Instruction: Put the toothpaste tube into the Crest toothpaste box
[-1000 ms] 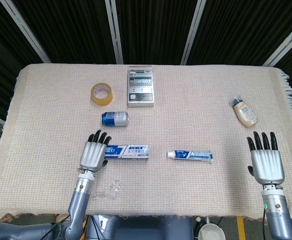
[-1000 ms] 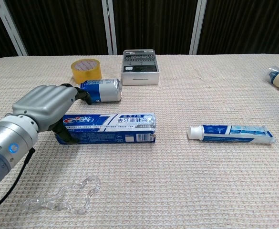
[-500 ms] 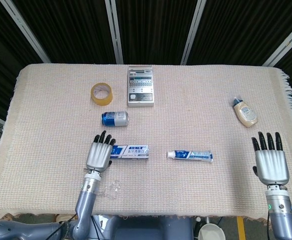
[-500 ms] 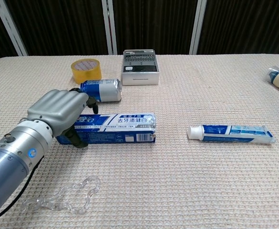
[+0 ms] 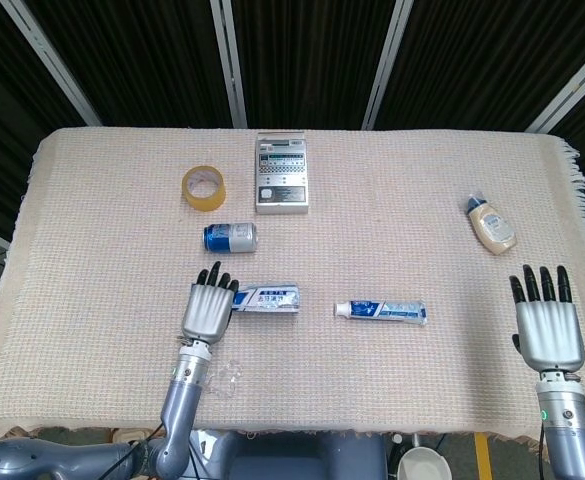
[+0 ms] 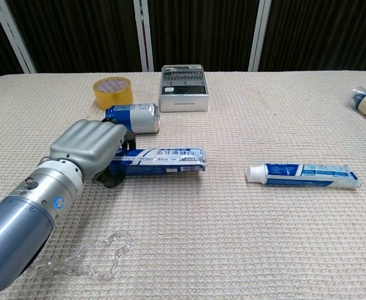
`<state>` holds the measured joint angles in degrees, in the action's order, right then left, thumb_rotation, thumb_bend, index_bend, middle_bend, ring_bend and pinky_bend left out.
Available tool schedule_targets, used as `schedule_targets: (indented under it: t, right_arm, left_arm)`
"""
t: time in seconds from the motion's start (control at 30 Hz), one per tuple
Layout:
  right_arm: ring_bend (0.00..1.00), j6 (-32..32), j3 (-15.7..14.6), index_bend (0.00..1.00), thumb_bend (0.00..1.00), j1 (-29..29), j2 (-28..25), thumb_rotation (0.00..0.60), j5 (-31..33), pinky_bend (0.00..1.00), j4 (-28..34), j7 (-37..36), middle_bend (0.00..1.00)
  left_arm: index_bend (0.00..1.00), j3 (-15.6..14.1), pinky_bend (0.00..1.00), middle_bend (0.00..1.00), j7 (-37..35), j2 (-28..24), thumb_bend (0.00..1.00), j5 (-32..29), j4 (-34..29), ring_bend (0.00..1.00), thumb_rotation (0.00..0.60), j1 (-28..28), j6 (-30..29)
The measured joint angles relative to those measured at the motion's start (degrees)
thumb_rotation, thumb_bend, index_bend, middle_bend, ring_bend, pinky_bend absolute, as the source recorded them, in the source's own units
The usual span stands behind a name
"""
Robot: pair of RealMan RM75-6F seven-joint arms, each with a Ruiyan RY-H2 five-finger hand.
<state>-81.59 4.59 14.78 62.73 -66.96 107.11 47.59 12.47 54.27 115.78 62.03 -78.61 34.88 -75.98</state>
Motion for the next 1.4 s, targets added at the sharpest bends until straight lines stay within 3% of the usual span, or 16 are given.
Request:
schedule_targets:
  t: [0.3, 0.57, 1.0, 1.23, 1.4]
  right_arm:
    - [0.09, -0.22, -0.03, 0.19, 0.18, -0.05, 0.13, 0.6, 1.05, 0.0, -0.17, 0.66, 0.12]
    - [0.09, -0.19, 0.02, 0.19, 0.18, 0.07, 0.4, 0.6, 1.26, 0.0, -0.82, 0.37, 0.12]
    - [0.09, -0.85, 0.02, 0.2, 0.18, 0.08, 0.45, 0.6, 1.42, 0.0, -0.27, 1.15, 0.12]
    - [0.09, -0.91, 0.12, 0.2, 0.18, 0.09, -0.22, 0.6, 1.62, 0.0, 0.85, 1.04, 0.12]
    - [0.09, -0.39, 0.15, 0.2, 0.18, 0.36, -0.83, 0.6, 1.32, 0.0, 2.42, 0.36, 0.12]
  left_arm:
    - [0.34, 0.2, 0.21, 0.28, -0.7, 0.6, 0.42, -0.72, 0.93, 0.14, 0.6, 0.13, 0.52]
    - [0.44, 0.44, 0.29, 0.47, -4.74, 1.29, 0.45, 1.77, 1.41, 0.28, 0.6, 0.04, -0.91]
    - [0.37, 0.74, 0.29, 0.39, -13.61, 1.4, 0.45, 7.87, 0.91, 0.28, 0.6, -0.85, -3.96]
    - [0.35, 0.95, 0.29, 0.34, -12.82, -2.3, 0.43, 7.44, -8.03, 0.26, 0.6, -1.36, -3.07]
    - [0.32, 2.37, 0.29, 0.31, -7.35, -8.39, 0.42, 3.44, -21.45, 0.25, 0.6, -1.61, -2.27]
